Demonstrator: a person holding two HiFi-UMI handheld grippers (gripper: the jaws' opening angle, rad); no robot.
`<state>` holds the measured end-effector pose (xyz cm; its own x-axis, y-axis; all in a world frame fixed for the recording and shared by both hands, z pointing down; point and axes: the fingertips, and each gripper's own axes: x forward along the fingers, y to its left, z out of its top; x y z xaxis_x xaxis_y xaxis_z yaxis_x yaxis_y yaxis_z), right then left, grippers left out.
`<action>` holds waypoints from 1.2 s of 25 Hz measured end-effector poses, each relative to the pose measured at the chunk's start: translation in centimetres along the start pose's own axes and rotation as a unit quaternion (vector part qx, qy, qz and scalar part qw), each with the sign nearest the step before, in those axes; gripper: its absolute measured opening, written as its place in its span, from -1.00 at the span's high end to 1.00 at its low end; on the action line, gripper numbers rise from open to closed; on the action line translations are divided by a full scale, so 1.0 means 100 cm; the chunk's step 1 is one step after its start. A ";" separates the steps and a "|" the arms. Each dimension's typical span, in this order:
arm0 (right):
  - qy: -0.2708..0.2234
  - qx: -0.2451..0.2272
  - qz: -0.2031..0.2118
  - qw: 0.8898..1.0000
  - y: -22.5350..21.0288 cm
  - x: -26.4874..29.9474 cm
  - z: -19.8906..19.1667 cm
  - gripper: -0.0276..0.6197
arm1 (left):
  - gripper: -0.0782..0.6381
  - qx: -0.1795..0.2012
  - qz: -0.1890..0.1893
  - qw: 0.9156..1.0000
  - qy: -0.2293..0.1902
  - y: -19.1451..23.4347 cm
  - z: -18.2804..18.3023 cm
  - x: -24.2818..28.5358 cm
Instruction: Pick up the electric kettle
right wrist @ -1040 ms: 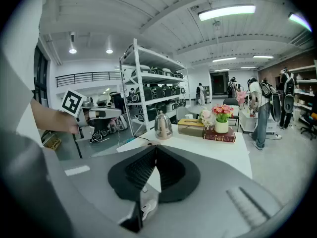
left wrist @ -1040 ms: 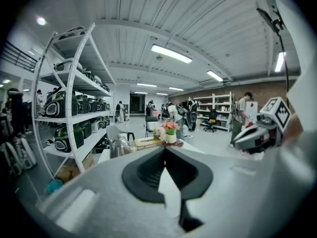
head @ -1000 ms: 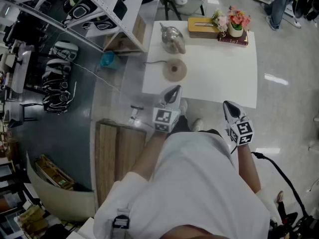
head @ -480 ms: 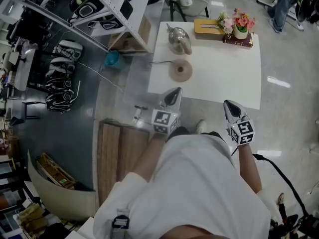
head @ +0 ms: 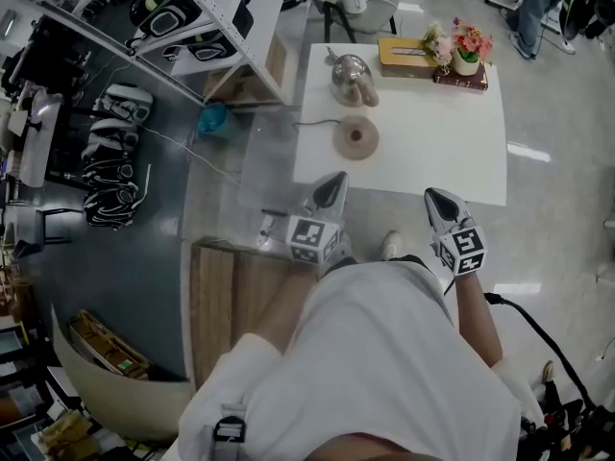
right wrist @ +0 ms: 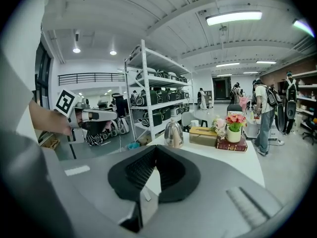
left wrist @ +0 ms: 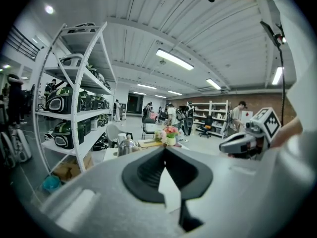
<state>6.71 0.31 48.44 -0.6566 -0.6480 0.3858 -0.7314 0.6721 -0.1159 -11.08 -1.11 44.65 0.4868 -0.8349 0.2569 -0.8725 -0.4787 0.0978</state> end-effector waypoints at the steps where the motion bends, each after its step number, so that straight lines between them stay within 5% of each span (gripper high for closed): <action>1: -0.002 0.001 -0.002 1.000 0.005 0.002 0.001 0.90 | 0.77 -0.001 -0.002 1.000 0.000 0.003 0.001 -0.004; 19: -0.013 -0.016 -0.014 1.000 0.039 0.019 0.019 0.90 | 0.78 -0.037 0.008 0.999 0.001 0.037 -0.001 -0.040; 30: -0.030 -0.020 -0.018 0.999 0.040 0.016 0.032 0.90 | 0.78 -0.028 0.002 1.000 0.004 0.035 -0.002 -0.047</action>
<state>2.15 0.82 45.63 -0.6403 -0.6924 0.3325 -0.7482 0.6602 -0.0659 -16.45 1.16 43.94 0.4831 -0.8345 0.2650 -0.8755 -0.4594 0.1495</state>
